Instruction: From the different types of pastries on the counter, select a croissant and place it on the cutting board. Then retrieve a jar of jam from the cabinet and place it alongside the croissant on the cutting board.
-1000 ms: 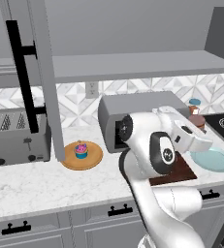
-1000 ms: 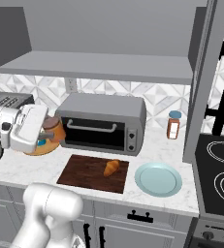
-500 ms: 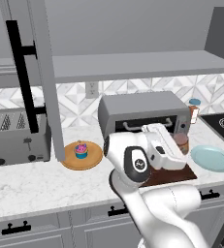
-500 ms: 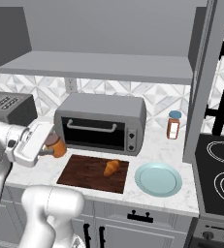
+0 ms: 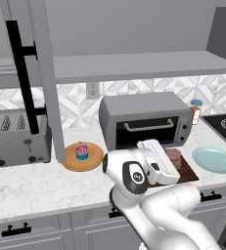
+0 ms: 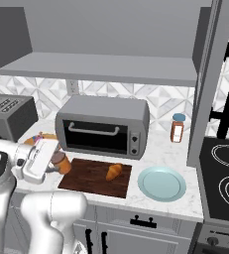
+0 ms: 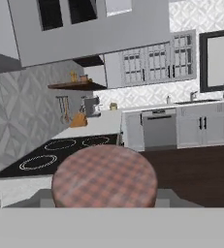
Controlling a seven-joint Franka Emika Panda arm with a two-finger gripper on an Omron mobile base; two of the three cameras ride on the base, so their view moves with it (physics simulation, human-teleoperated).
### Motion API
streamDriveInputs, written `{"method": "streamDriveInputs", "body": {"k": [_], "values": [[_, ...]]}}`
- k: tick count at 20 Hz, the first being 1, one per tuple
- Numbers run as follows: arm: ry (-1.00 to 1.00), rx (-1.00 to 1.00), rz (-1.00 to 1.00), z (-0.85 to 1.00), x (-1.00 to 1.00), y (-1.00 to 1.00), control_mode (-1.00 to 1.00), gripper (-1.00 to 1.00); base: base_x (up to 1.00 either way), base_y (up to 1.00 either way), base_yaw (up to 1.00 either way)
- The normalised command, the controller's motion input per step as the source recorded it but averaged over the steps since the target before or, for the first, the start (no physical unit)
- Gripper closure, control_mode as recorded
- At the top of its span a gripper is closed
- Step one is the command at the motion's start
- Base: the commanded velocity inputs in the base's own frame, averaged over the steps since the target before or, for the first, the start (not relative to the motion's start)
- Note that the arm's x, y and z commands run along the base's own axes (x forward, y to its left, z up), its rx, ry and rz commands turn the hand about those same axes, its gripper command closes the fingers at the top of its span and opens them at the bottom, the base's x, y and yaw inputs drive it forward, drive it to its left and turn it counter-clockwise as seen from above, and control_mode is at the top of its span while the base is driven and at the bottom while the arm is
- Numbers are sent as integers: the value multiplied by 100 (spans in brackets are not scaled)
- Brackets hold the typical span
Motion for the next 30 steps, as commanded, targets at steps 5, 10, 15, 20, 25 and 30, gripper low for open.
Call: {"method": "streamDriveInputs", "body": {"k": [5, 10, 15, 20, 25, 30], "values": [[0, -1, 20, -46, 33, 0, -100, 100, 0, 0, 0], [4, 0, 14, -40, 43, 0, -100, 100, 0, 0, 0], [9, 0, 7, -60, 45, 1, -100, 100, 0, 0, 0], [2, 0, 7, -66, 33, -1, -100, 100, 0, 0, 0], [-6, 1, 9, -78, 14, -29, -100, 100, 0, 0, 0], [-14, 0, 10, -53, 22, -45, -100, 100, 0, 0, 0]]}}
